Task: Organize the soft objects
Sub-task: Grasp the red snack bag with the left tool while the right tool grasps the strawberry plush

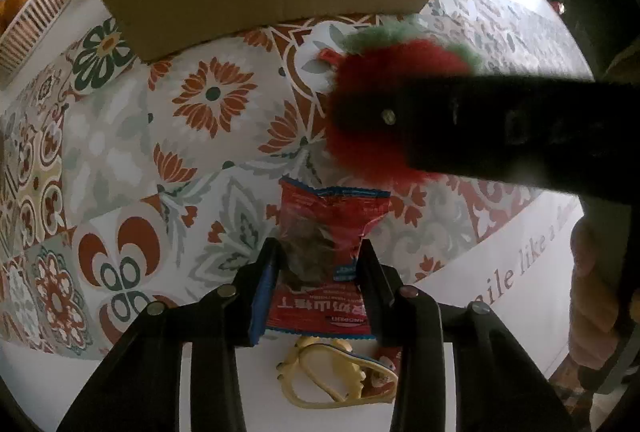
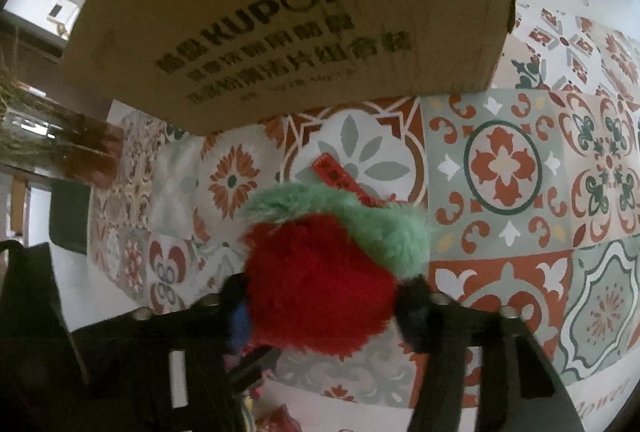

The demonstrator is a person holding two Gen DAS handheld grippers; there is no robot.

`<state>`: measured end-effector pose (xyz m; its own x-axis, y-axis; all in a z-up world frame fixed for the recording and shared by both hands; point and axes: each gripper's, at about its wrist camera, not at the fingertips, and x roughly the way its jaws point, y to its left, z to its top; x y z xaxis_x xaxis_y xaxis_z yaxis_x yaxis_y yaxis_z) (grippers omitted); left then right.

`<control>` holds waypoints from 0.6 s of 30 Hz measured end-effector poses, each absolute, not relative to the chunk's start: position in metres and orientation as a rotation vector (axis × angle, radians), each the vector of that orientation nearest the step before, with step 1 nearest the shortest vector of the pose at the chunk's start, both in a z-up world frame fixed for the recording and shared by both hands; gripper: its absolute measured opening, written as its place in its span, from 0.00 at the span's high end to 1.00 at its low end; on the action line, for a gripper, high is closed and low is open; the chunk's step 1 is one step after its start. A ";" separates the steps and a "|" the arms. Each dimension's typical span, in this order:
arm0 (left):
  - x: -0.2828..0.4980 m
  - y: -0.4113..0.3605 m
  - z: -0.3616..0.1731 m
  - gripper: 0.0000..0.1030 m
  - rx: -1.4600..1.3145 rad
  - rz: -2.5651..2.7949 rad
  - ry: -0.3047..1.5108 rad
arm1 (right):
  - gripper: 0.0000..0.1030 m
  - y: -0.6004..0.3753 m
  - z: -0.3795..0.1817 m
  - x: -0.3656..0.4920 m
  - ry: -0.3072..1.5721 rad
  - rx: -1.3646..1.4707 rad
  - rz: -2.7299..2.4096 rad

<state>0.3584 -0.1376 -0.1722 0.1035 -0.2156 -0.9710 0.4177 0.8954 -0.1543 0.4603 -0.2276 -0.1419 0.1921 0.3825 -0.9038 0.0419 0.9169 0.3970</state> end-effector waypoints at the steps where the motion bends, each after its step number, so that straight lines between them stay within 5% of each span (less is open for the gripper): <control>1: 0.357 -0.136 -0.172 0.64 0.162 -0.470 1.386 | 0.54 -0.227 -0.143 0.459 1.362 0.373 0.244; 18: 0.354 -0.080 -0.159 0.66 -0.104 -0.412 1.317 | 0.60 -0.236 -0.119 0.436 1.261 0.329 0.215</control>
<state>0.3544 -0.0800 -0.1595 0.1907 -0.3507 -0.9168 0.2348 0.9232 -0.3043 0.4361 -0.2362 -0.1187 0.2938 0.3366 -0.8946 0.0218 0.9333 0.3583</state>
